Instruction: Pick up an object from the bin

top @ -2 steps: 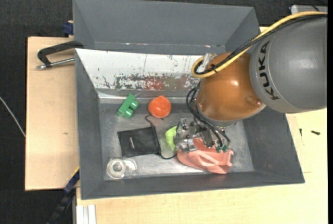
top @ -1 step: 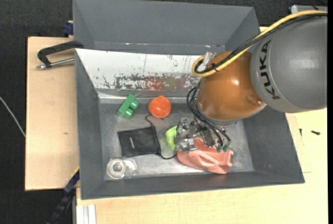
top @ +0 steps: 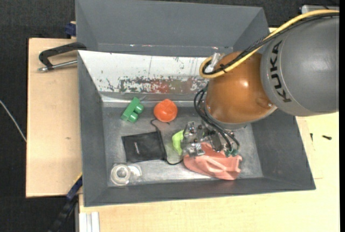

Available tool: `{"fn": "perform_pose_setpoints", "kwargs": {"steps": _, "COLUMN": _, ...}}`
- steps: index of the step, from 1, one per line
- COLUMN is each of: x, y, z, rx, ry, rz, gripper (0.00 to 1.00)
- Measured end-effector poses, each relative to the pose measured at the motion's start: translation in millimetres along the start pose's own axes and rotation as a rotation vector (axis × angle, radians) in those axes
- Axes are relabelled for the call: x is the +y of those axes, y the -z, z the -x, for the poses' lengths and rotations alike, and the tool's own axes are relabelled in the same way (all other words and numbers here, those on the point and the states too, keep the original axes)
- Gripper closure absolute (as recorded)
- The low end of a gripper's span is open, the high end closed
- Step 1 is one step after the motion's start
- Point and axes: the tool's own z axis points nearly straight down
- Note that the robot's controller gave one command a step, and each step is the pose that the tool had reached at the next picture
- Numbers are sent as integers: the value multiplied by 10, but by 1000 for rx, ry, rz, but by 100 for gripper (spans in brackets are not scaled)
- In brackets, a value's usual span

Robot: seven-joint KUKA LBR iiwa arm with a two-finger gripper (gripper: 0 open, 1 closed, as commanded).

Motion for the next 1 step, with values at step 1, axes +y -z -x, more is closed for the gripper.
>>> {"fn": "perform_pose_setpoints", "kwargs": {"steps": 1, "x": 1, "y": 39, "z": 5, "rx": -1, "ry": 0, "rz": 0, "gripper": 100}}
